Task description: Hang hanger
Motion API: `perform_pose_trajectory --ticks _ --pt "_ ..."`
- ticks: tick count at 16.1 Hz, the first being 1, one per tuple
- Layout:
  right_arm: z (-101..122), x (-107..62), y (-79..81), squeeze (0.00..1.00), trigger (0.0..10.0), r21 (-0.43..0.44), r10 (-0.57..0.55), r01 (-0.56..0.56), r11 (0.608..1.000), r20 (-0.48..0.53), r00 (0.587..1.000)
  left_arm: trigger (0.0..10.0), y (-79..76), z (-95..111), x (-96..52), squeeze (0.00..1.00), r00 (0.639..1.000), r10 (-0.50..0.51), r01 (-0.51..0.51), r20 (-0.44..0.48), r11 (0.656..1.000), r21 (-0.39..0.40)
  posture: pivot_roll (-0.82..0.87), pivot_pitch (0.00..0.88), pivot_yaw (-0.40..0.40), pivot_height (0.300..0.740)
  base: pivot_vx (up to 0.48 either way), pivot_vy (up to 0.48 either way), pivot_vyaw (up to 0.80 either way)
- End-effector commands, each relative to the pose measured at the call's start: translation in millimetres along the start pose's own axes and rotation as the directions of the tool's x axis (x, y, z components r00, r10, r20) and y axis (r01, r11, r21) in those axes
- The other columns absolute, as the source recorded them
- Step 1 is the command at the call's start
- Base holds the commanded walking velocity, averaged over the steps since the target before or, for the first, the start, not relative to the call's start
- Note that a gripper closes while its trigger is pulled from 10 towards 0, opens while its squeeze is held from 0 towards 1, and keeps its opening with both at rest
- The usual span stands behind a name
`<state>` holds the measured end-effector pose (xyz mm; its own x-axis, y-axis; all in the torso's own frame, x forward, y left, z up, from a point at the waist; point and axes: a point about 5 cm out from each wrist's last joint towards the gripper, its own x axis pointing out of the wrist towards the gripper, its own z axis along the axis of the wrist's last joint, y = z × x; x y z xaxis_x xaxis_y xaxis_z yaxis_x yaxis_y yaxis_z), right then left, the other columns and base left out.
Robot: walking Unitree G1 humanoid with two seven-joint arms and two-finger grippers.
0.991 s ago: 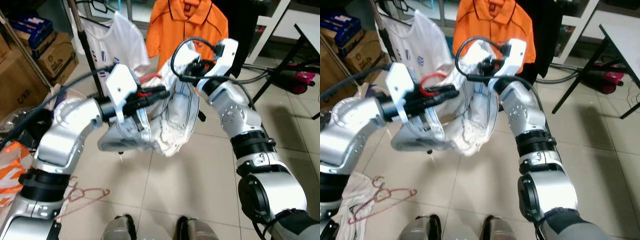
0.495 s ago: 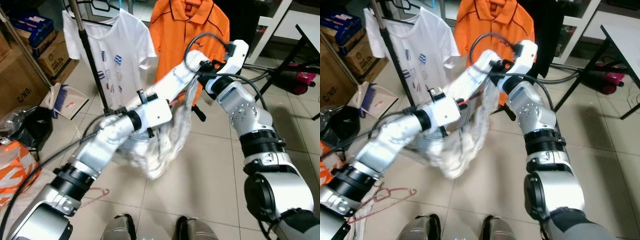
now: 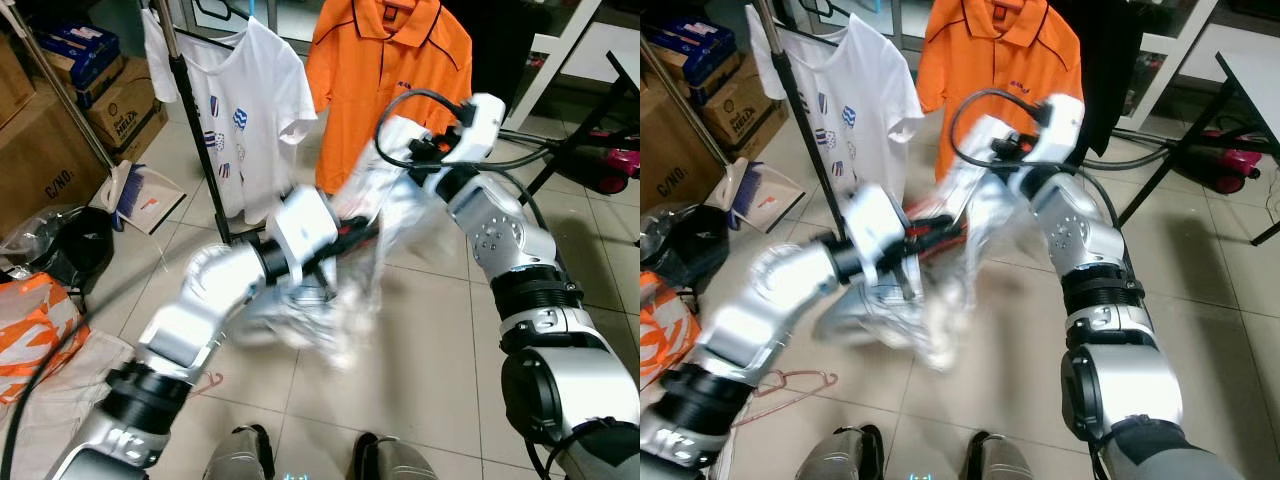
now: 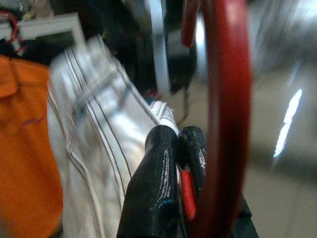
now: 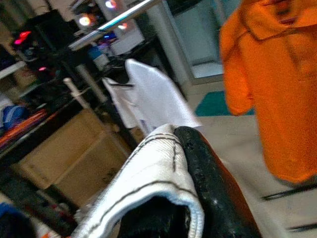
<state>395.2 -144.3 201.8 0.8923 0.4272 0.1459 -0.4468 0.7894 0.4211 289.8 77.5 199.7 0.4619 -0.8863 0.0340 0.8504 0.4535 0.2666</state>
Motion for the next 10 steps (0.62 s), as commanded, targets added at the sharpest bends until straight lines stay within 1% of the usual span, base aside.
perform_pose_trajectory --ticks 1,2,4,5,6,8,9,10 --pt "25 -5.0 -16.7 0.00 0.0 -0.038 -0.081 0.085 0.996 0.100 0.992 10.0 -12.2 31 3.3 0.00 0.981 -0.126 0.136 0.150 0.989 -0.053 -0.03 0.146 -0.048 0.740 0.000 0.000 0.00" --pt "14 -7.2 -23.1 0.00 0.0 -0.029 -0.115 0.117 0.993 0.063 0.991 10.0 -11.6 58 -0.2 0.00 0.947 -0.161 0.192 0.277 0.977 -0.089 -0.03 0.147 -0.047 0.740 0.000 0.000 0.00" --pt "-2 -10.4 -29.3 0.00 0.0 -0.030 -0.148 0.148 0.989 0.017 0.989 10.0 -12.0 91 -11.0 0.00 0.882 -0.204 0.284 0.424 0.950 -0.134 -0.03 0.147 -0.048 0.740 0.000 0.000 0.00" --pt "-9 -12.2 -31.5 0.00 0.0 -0.033 -0.157 0.157 0.987 -0.002 0.988 10.0 -10.2 103 -16.0 0.00 0.857 -0.204 0.304 0.472 0.942 -0.144 -0.03 0.147 -0.048 0.740 0.000 0.000 0.00" --pt "-14 -13.9 -33.1 0.00 0.0 -0.044 -0.161 0.160 0.986 -0.013 0.987 10.0 -7.5 110 -21.0 0.00 0.847 -0.196 0.312 0.494 0.936 -0.163 -0.03 0.147 -0.048 0.740 0.000 0.000 0.00" --pt "-17 -16.2 -36.0 0.00 0.0 -0.054 -0.166 0.165 0.985 -0.016 0.986 10.0 -5.1 111 -24.7 0.00 0.861 -0.184 0.302 0.474 0.935 -0.184 -0.03 0.147 -0.048 0.740 0.000 0.000 0.00" --pt "-20 -19.5 -38.9 0.00 0.0 -0.065 -0.171 0.169 0.983 -0.023 0.985 10.0 -1.2 104 -26.7 0.00 0.886 -0.164 0.269 0.433 0.944 -0.191 -0.02 0.154 -0.054 0.740 0.000 0.000 0.00" --pt "-23 -23.3 -42.4 0.00 0.0 -0.075 -0.178 0.175 0.982 -0.032 0.983 10.0 1.9 98 -28.4 0.00 0.902 -0.150 0.247 0.404 0.948 -0.199 -0.02 0.154 -0.054 0.740 0.000 0.000 0.00"
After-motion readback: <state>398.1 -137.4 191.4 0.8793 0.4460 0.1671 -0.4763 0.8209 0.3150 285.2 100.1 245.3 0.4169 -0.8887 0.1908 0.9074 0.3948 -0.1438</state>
